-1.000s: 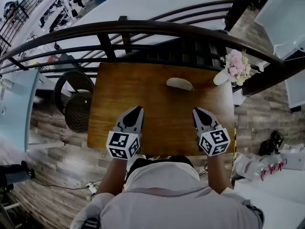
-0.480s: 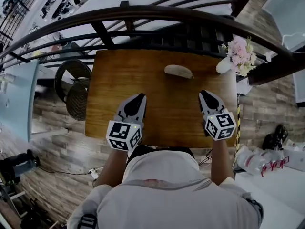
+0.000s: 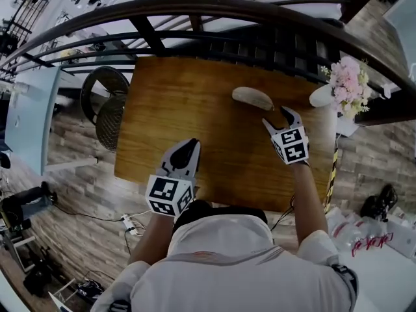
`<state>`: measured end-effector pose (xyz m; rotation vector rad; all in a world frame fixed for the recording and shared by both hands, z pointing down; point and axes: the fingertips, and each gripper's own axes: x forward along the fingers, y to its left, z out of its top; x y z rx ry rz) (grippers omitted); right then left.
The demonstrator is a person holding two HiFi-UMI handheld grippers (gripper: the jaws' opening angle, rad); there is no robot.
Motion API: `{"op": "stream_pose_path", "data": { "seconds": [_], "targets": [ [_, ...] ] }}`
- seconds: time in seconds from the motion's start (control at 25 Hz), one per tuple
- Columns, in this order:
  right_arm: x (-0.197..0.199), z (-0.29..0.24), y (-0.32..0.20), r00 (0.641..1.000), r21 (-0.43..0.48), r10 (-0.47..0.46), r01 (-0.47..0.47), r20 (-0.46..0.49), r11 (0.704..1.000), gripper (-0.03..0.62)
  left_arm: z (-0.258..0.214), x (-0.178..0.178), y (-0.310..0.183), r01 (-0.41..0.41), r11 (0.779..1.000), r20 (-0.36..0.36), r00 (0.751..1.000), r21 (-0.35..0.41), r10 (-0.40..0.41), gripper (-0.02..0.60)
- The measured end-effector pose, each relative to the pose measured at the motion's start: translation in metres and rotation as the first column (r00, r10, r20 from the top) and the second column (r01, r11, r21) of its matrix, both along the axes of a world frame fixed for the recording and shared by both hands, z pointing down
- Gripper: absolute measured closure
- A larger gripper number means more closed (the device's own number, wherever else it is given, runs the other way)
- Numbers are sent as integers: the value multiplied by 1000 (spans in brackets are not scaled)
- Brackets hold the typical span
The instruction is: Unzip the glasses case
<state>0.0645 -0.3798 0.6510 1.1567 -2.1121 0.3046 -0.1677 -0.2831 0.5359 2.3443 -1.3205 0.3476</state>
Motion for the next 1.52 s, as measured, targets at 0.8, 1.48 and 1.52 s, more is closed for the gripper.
{"op": "stream_pose_path", "data": {
  "seconds": [0.8, 1.48, 1.52],
  "targets": [
    [-20, 57, -46, 989, -9, -81, 80, -126, 997, 313, 12, -26, 16, 67, 997, 9, 998, -39, -67, 549],
    [-17, -168, 74, 958, 226, 100, -164, 268, 960, 313, -97, -11, -2, -28, 964, -83, 995, 265, 52, 552],
    [-15, -175, 78, 955, 235, 102, -171, 280, 957, 313, -100, -9, -3, -32, 961, -84, 995, 273, 56, 552]
  ]
}}
